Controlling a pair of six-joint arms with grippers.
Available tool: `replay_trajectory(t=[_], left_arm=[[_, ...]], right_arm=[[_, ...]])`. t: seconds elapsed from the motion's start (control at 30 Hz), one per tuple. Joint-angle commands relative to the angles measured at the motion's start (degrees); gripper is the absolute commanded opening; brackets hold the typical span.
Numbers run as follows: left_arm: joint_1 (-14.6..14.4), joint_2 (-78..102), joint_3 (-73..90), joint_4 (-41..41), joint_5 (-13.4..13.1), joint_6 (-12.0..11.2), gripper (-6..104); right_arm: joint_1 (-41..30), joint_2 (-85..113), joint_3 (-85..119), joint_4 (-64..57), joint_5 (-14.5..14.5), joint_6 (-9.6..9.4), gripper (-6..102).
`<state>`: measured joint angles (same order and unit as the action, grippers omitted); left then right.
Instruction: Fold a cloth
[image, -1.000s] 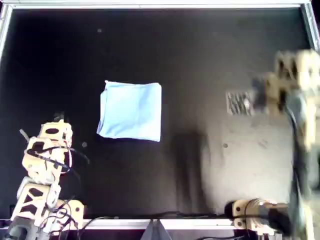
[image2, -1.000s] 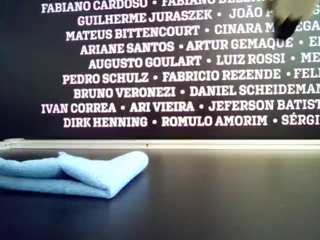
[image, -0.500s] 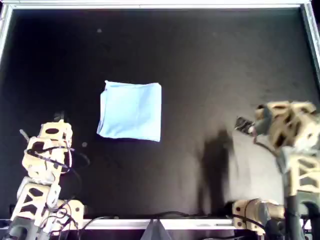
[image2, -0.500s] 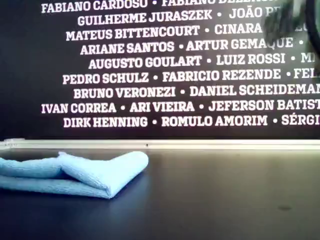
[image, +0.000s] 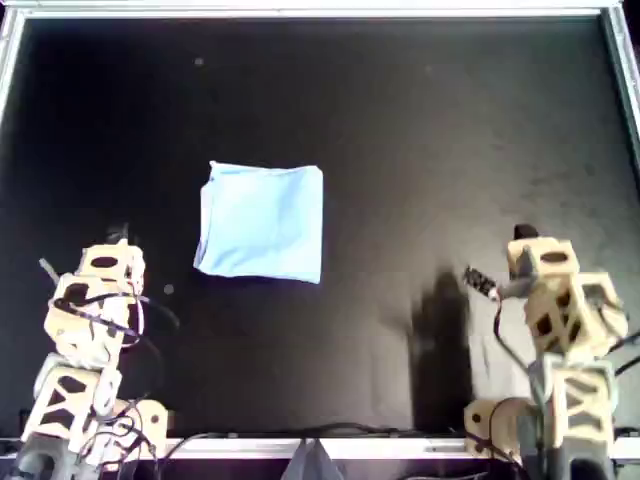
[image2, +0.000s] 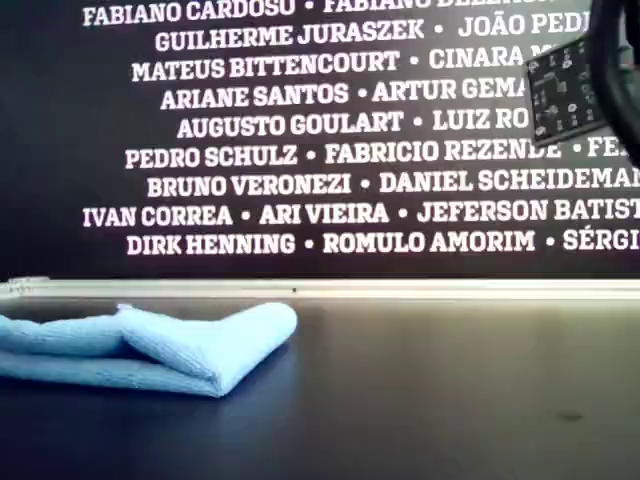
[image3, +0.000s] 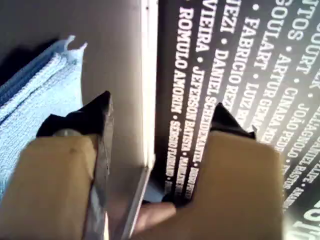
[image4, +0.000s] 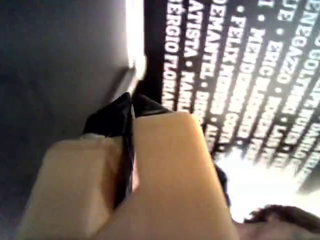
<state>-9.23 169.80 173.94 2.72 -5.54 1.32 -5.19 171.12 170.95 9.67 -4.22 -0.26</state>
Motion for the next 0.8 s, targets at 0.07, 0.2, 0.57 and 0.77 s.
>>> replay_trajectory(t=[0.07,0.2,0.57,0.77], left_arm=[[1.0,0.4,-0.8,-0.2,-0.4,0.3,70],[0.9,0.4,-0.8,-0.2,-0.4,0.3,70],[1.5,1.5,-0.8,8.3,-0.4,0.3,70],[1.7,1.5,-0.8,12.0,-0.4,0.0,70]], right_arm=[[0.4,7.6,3.3,-3.0,-0.4,-0.09,2],[-0.5,7.6,3.3,-2.7,-0.4,0.18,1],[-1.0,7.7,3.3,18.5,0.4,-0.70,1],[-4.5,7.7,3.3,25.8,0.5,-0.70,1]])
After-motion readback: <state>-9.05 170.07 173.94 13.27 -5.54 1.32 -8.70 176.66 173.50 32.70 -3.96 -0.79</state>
